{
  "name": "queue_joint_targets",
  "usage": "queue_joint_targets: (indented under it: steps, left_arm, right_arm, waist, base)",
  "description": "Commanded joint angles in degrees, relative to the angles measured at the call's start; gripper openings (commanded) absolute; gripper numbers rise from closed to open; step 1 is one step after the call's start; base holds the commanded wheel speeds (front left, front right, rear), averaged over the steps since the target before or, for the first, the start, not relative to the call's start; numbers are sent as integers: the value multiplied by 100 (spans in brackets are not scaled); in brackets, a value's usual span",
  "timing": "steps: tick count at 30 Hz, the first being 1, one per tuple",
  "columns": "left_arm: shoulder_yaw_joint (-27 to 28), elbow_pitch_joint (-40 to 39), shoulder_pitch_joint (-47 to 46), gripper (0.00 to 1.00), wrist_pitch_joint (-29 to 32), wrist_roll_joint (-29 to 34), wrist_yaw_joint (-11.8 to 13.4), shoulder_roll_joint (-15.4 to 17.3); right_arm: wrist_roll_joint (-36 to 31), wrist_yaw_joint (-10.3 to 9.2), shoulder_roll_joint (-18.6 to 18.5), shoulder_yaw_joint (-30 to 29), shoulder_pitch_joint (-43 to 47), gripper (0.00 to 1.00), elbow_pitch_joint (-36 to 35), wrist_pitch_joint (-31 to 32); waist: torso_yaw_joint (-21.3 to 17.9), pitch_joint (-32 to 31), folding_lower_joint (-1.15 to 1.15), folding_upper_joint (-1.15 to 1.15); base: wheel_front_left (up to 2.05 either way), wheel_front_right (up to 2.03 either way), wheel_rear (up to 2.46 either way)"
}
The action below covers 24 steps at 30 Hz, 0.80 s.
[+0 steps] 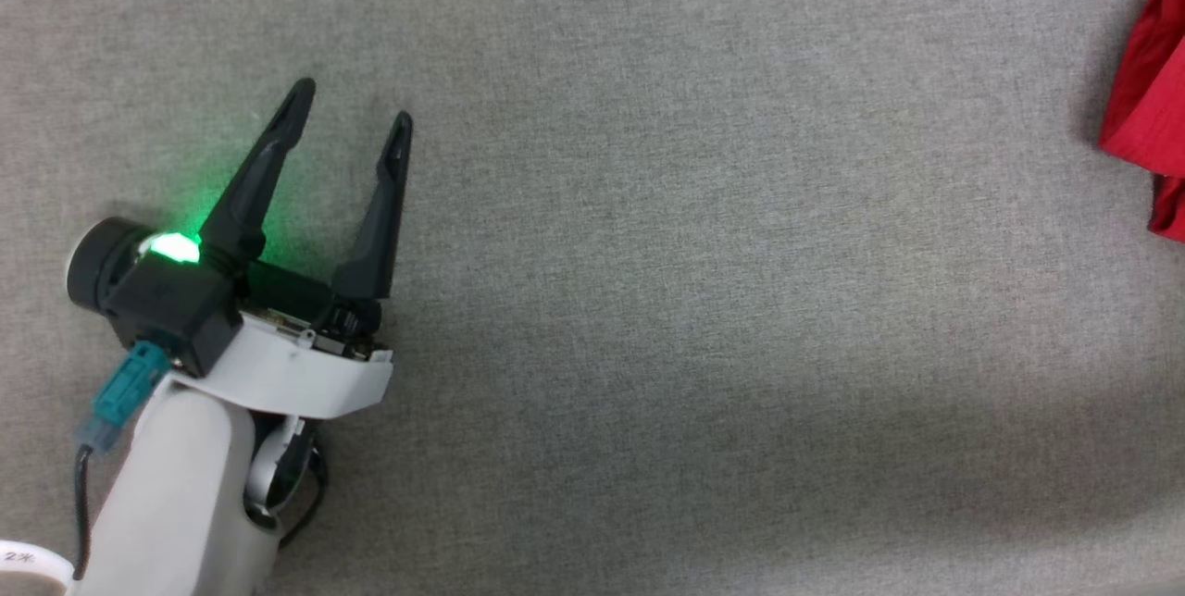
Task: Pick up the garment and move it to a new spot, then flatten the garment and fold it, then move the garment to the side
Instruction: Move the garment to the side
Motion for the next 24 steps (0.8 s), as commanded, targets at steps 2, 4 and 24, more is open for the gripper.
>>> queue_joint_targets:
  steps: [2,4,24]
  left_arm:
    - [-75,223,0,100,22,-30,-17,-29]
    - [-99,241,-7,100,22,-29,-17,-34]
    - [13,367,350,100,11,-212,-17,-253]
  right_arm:
    - [-84,-7,85,46,-127,0,125,32]
    - [-138,-7,153,44,-183,0,263,39]
    - [-651,-8,374,-223,-638,100,738,-129]
  waist:
    - [13,2,0,0]
    - [28,-4,0,0]
    - [82,-1036,0,0]
  base:
    - [0,0,0]
    - [0,0,0]
    - [0,0,0]
